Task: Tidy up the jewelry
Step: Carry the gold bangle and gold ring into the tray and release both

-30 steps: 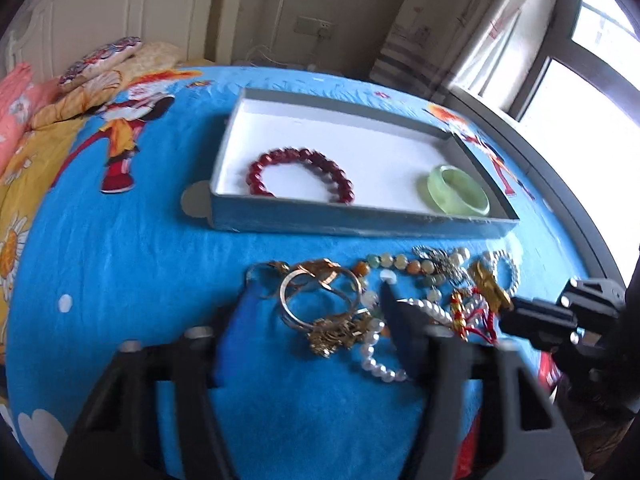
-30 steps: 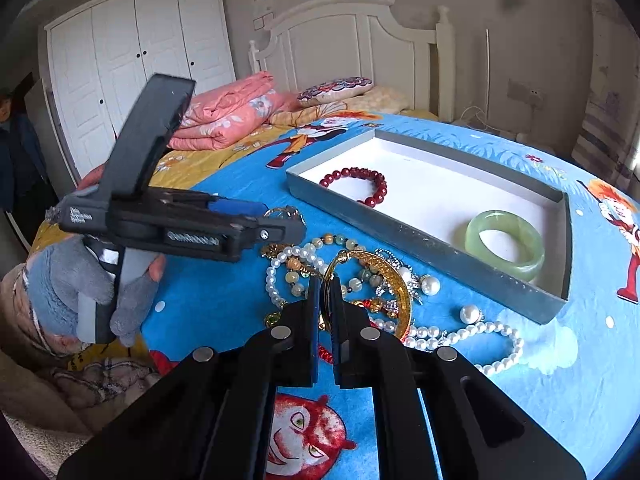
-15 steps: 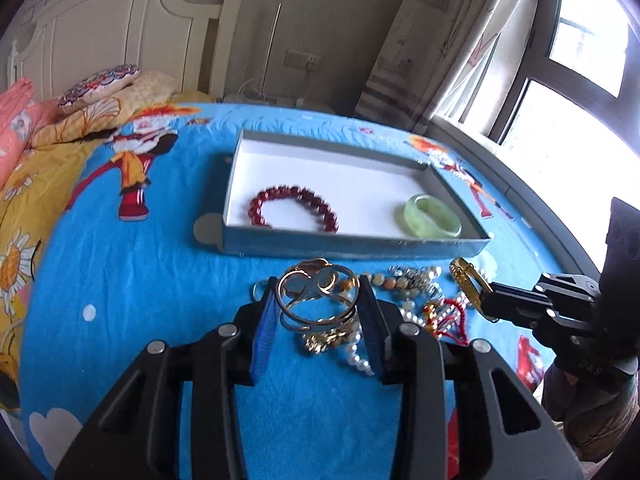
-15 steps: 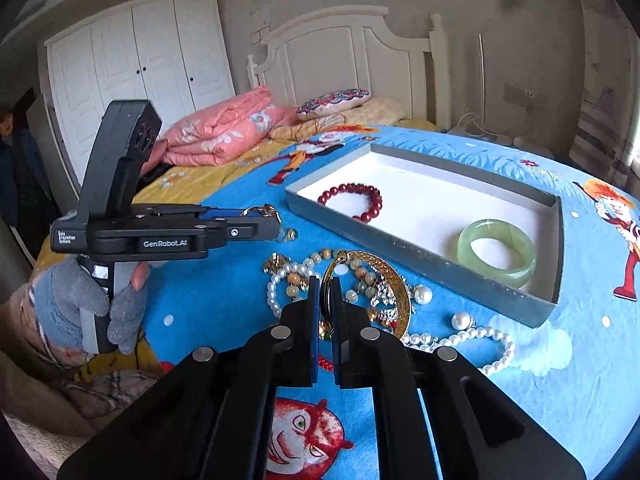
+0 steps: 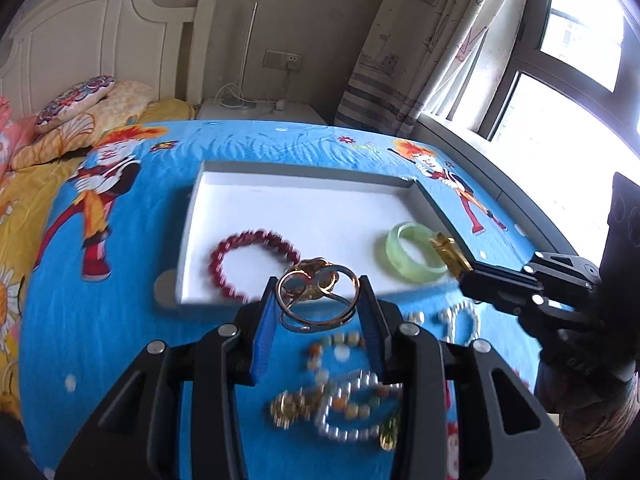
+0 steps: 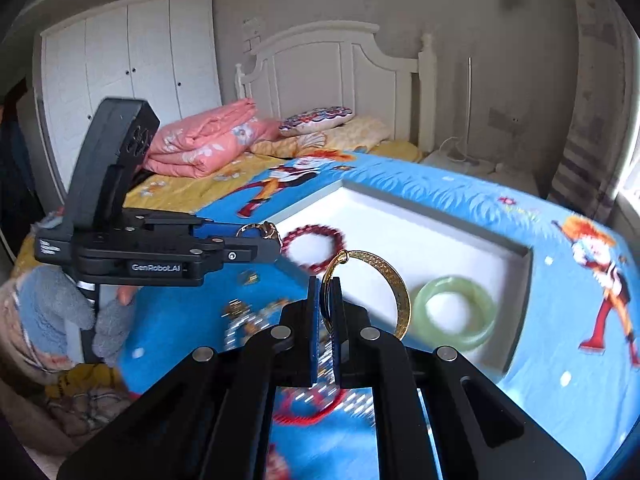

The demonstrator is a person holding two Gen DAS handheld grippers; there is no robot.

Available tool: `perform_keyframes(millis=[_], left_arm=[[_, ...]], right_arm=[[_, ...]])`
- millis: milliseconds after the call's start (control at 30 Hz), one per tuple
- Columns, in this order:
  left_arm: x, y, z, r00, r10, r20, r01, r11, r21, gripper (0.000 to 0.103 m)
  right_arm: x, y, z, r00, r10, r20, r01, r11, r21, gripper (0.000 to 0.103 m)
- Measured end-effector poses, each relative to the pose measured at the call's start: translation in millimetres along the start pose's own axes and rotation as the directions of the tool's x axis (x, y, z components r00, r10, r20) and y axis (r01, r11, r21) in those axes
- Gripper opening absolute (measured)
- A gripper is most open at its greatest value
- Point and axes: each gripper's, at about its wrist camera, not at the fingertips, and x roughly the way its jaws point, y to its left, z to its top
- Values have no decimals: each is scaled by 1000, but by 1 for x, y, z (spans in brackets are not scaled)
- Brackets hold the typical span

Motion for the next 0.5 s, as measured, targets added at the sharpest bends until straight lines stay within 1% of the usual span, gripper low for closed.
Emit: perform_keyframes(millis=[100,233,300,433,500], left_arm=[[15,4,19,1000,0,-14,0,1000,-14,38],[38,13,46,998,37,-42,-38,999,-22,38],[50,19,57,996,64,-62,-66,998,-17,38],[80,35,76,986,123,-116,-126,992,-22,38],[91,44,83,983,120,-141,-128,991,-51,38]], right_arm=[[14,-11,14,999,-30,-19,30,999,-19,7],[41,-27,29,996,-66,-67,64,997,-32,7],[56,-36,35,991,-73,-109,70,997,-34,7],[83,-48,43,977,-123,-173,113,991,-68,7],[95,-53,47,968,-152,-200,137,987,-87,7]])
